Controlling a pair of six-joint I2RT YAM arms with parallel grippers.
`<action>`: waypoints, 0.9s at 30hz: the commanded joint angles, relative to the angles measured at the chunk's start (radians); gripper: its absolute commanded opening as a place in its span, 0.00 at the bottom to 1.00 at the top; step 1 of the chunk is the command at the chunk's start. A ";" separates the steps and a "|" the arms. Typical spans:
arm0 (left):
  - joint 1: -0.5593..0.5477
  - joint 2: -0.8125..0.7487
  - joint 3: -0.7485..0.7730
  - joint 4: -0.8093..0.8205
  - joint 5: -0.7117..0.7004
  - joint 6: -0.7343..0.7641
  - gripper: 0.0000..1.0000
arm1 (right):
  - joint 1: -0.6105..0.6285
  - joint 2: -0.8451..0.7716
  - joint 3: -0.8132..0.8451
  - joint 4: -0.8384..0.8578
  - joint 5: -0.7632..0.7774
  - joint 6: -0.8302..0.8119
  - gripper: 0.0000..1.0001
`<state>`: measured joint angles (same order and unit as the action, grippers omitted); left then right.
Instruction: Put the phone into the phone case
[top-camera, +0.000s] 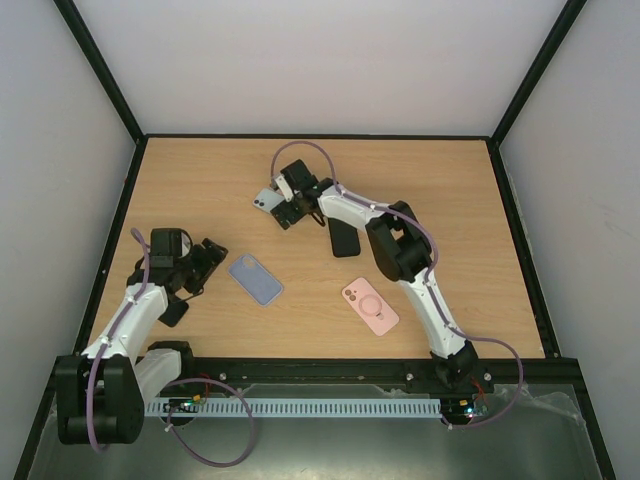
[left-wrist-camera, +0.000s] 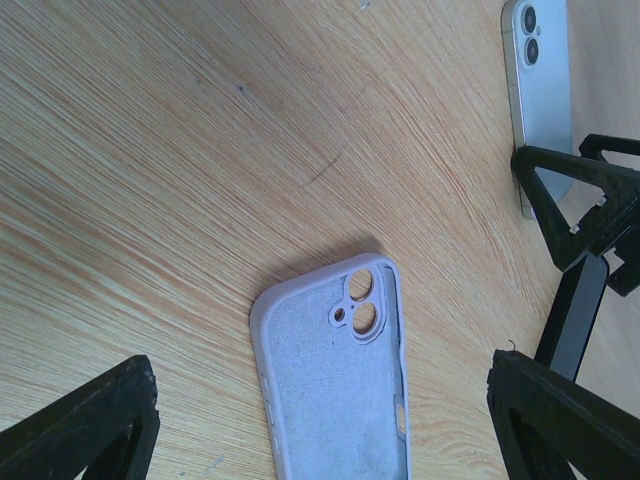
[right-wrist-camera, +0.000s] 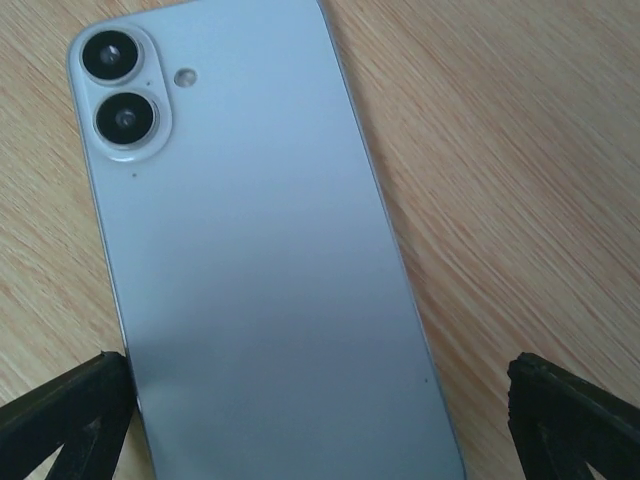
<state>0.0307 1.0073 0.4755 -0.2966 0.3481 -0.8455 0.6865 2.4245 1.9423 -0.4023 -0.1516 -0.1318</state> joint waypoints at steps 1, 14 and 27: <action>-0.008 -0.005 0.020 -0.002 0.006 0.000 0.89 | -0.019 0.066 0.020 -0.039 -0.055 -0.015 0.99; -0.020 0.026 0.049 -0.012 0.000 0.029 0.88 | -0.015 0.032 -0.091 -0.027 -0.054 0.019 0.80; -0.054 0.042 0.045 0.011 0.022 0.047 0.87 | 0.036 -0.170 -0.410 -0.005 -0.014 0.198 0.70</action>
<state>-0.0071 1.0386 0.5003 -0.2974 0.3523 -0.8204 0.6933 2.2681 1.6478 -0.2771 -0.2062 -0.0376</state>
